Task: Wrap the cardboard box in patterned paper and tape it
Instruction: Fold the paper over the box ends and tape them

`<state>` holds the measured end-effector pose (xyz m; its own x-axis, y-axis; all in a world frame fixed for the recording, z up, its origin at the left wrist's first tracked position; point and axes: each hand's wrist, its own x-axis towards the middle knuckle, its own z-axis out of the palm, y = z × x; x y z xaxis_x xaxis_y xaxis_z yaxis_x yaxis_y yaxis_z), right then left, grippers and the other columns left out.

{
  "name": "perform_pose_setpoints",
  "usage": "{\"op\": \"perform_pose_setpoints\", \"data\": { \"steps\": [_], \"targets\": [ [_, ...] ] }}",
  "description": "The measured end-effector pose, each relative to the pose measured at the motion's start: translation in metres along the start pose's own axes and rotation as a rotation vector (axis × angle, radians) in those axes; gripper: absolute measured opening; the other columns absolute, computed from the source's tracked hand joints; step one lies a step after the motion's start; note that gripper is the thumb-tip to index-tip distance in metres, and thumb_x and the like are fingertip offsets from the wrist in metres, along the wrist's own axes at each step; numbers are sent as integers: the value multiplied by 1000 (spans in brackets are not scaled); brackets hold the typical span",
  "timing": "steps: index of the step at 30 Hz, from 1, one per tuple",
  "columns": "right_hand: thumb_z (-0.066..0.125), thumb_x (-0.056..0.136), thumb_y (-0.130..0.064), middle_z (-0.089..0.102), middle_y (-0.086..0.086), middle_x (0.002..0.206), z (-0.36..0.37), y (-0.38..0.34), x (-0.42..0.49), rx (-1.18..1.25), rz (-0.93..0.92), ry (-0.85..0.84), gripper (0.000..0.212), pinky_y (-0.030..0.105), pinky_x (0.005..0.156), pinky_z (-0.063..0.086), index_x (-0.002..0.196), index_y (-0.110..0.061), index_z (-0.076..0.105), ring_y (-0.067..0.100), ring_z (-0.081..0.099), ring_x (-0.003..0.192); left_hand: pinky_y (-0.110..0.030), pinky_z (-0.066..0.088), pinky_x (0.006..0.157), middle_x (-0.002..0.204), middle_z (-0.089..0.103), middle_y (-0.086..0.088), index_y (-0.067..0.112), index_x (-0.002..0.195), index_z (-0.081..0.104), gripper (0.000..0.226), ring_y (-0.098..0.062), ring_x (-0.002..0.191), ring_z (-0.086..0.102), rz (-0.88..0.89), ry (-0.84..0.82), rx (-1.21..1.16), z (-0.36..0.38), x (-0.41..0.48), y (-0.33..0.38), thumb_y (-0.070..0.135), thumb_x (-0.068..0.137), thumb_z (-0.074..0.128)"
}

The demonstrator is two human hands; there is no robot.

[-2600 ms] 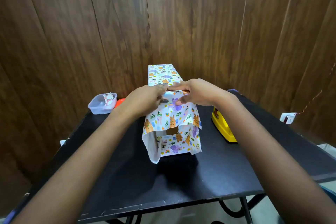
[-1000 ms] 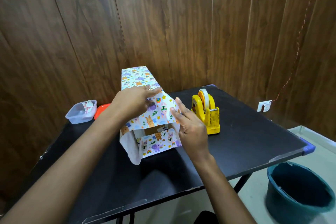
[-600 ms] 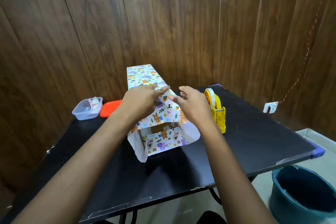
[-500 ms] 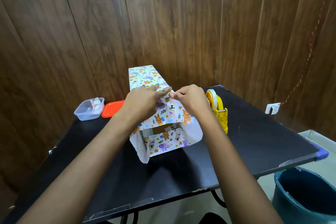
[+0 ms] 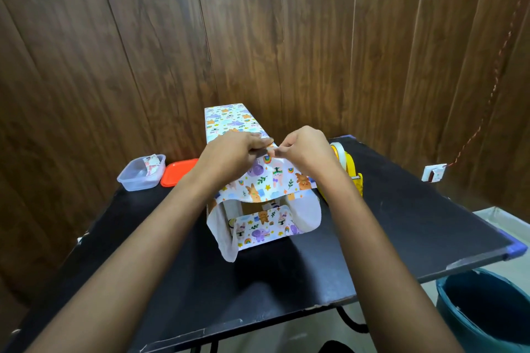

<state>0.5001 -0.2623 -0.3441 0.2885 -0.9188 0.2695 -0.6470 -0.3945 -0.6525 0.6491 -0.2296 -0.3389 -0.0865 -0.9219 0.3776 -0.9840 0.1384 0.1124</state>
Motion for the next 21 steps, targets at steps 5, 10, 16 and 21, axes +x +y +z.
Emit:
{"op": "perform_pose_setpoints", "data": {
  "steps": [5, 10, 16, 21],
  "targets": [
    [71, 83, -29, 67, 5, 96, -8, 25, -30, 364, -5, 35, 34, 32, 75, 50, 106, -4, 67, 15, 62, 85, -26, 34, 102, 143, 44, 11, 30, 130, 54, 36, -11, 130, 42, 144, -114, -106, -3, 8, 2, 16, 97, 47],
    [80, 73, -23, 48, -13, 128, 3, 47, -61, 268, -46, -300, 94, 24, 99, 43, 147, -28, 22, 9, 52, 114, -14, 34, 90, 131, 57, 6, 17, 119, 65, 28, -10, 118, 51, 171, -153, -171, -11, 17, 7, 12, 96, 50],
    [56, 92, -25, 32, 1, 153, 38, 50, -64, -24, -287, 211, 63, 26, 109, 30, 148, -15, 28, 14, 32, 139, -9, 37, 86, 129, 57, 11, 20, 117, 65, 27, -6, 115, 51, 148, -224, -261, -18, 14, 5, 14, 96, 50],
    [52, 86, -14, 67, 7, 118, 46, 43, -58, 94, -259, 474, 44, 29, 83, 51, 130, -8, 57, 23, 64, 108, -17, 40, 93, 128, 58, 14, 25, 115, 66, 29, -6, 116, 52, 127, -206, -236, -16, 13, 2, 11, 96, 50]
  ]
}}
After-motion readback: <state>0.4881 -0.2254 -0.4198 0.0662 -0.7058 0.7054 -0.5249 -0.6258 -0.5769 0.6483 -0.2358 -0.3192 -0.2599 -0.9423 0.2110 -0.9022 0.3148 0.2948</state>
